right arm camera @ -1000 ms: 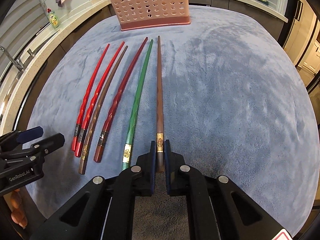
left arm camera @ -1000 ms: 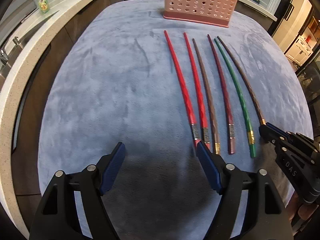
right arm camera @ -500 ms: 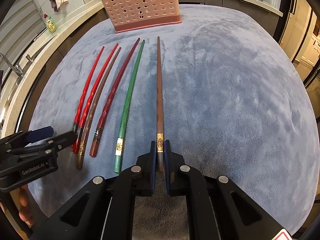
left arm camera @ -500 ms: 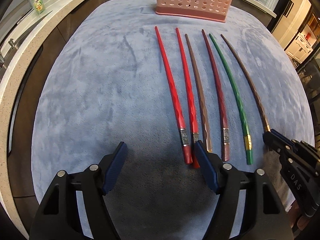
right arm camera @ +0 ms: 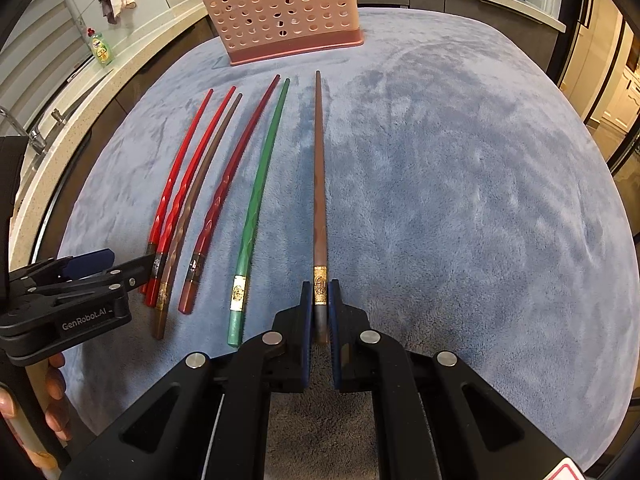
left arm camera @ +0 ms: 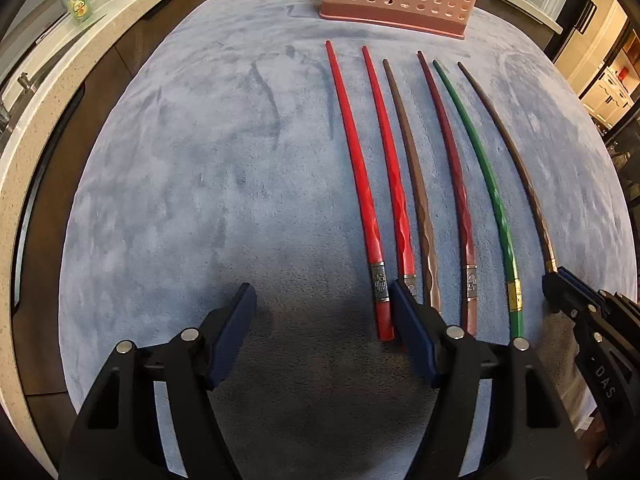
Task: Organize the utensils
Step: 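Grasp a red chopstick with the left tool while the right tool grasps the brown one, then lift the red and brown chopsticks and lower them into the pink holder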
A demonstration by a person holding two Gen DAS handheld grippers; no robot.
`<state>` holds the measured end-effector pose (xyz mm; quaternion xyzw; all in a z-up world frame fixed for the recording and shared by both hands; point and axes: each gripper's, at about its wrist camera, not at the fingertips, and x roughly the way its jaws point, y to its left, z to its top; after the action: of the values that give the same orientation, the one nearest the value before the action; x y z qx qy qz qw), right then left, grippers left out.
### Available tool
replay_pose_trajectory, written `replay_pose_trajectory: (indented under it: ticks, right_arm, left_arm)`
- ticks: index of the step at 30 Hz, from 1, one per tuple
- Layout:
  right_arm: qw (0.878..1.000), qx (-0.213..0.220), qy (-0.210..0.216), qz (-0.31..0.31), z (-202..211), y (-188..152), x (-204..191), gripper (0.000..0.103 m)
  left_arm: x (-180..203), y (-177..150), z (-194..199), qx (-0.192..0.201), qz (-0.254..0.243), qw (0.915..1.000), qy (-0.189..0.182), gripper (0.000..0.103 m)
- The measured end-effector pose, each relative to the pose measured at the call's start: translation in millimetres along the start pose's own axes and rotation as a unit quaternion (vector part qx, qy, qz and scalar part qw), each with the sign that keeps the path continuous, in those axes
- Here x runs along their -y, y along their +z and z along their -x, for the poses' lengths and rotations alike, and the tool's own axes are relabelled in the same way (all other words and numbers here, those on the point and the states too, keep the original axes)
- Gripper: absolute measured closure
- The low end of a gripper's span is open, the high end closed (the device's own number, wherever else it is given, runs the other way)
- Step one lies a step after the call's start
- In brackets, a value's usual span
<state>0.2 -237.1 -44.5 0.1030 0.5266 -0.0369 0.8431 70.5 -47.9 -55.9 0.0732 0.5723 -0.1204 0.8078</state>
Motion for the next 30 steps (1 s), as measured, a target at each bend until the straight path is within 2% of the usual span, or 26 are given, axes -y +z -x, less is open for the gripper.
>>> replay_pose_trajectory:
  ticks: [7,12,18,30]
  right_arm:
    - [1.000,0.000,-0.001,0.000,-0.3,-1.1,-1.0,0.096]
    - [1.000,0.002,-0.001,0.001,-0.1,-2.5,-1.9,0.096]
    - [1.000,0.004,-0.002,0.001,2.4,-4.2,-3.0,0.096]
    - [1.000,0.031,-0.003,0.001,28.3,-5.3,-5.5,0.096]
  left_arm:
    - [-2.6,-1.0,1.5,-0.001,-0.001,1.0000,-0.004,0.054]
    - [-3.1,-2.6,4.9,-0.003,-0.003,0.9999,-0.014,0.075]
    - [-3.5,-5.5,7.3,-0.007,-0.006,0.9996,-0.025,0.094]
    - [-4.9,-10.2,19.9,-0.003,-0.006,0.9991,-0.041,0.096]
